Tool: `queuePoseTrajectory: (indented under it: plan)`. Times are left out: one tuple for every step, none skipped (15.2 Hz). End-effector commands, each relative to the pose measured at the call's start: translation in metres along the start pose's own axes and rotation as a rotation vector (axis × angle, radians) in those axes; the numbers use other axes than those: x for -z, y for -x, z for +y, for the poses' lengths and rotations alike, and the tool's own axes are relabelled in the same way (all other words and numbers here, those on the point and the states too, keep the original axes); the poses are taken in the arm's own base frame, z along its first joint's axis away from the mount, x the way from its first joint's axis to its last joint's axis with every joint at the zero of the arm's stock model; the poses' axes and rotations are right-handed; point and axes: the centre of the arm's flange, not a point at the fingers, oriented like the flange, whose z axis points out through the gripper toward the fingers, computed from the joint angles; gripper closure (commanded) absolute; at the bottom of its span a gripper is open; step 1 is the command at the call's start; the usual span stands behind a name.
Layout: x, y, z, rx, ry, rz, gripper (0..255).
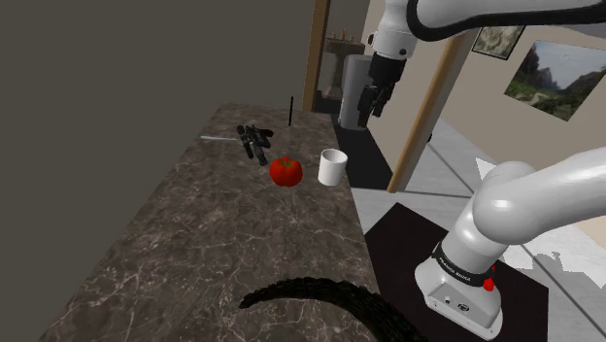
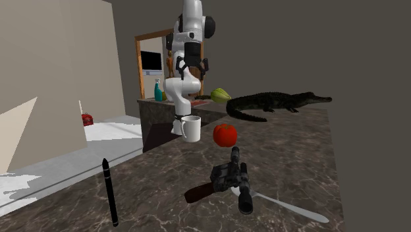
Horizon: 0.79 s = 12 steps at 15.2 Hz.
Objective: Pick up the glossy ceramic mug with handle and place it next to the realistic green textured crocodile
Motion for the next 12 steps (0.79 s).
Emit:
queuePoseTrajectory:
  plan:
    - [-0.026, -0.014, -0.004, 0.003, 0.002, 0.001, 0]
    - [-0.038, -0.019, -0.006, 0.004, 0.002, 0.0, 0]
    - [-0.05, -0.025, -0.007, 0.005, 0.003, 0.0, 0]
    - [-0.061, -0.031, -0.008, 0.006, 0.004, -0.001, 0]
    - [-0.073, -0.037, -0.01, 0.008, 0.005, -0.002, 0]
    - [-0.085, -0.043, -0.011, 0.009, 0.005, -0.002, 0]
    - [-0.097, -0.049, -0.012, 0.01, 0.006, -0.003, 0]
    - [-0.109, -0.055, -0.014, 0.011, 0.007, -0.004, 0]
    - [-0.12, -0.061, -0.015, 0.012, 0.007, -0.004, 0]
    - [-0.132, -0.066, -0.016, 0.014, 0.008, -0.005, 0]
    - [-0.144, -0.072, -0.017, 0.015, 0.009, -0.006, 0]
    - [-0.156, -0.078, -0.019, 0.016, 0.01, -0.006, 0]
